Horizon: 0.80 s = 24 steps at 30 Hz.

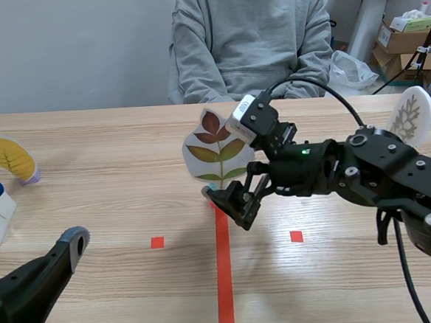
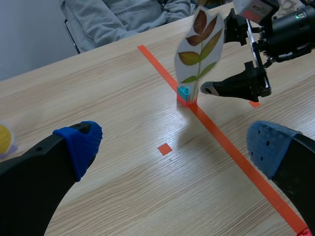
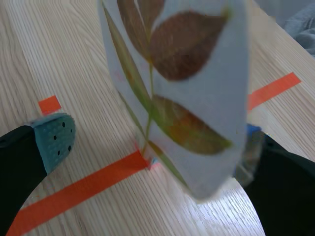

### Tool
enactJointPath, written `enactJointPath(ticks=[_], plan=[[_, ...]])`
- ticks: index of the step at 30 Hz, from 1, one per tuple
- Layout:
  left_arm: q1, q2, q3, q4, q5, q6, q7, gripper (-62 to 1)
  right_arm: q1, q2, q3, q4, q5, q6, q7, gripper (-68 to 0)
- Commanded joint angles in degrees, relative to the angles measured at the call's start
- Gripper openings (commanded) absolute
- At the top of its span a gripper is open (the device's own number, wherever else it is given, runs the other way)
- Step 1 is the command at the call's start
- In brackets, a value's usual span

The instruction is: Do the leaf sorting experiment

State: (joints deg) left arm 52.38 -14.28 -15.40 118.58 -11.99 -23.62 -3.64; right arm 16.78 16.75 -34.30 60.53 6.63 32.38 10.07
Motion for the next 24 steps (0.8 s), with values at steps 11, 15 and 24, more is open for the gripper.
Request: enactJointPath(ticks=[11,15,24], plan=[[-0.17,0.28,0.04,0.20,-0.42,0.13,-0.81,1.4,1.27,-0.04,-0.70,-0.02,-0.42,-0.02,2.47,-13.5],[-0.17,0.28,0.04,0.20,-0.42,0.13,-0.81,1.4,1.14,0.76,-0.68,0.00,-0.42,-0.42,3.48,-22.1],[-0.17,0.28,0.04,0.20,-0.42,0.13,-0.81,1.4,1.16,1.16,-0.66,0.00,-0.42,-0.42,6.36,-40.7]])
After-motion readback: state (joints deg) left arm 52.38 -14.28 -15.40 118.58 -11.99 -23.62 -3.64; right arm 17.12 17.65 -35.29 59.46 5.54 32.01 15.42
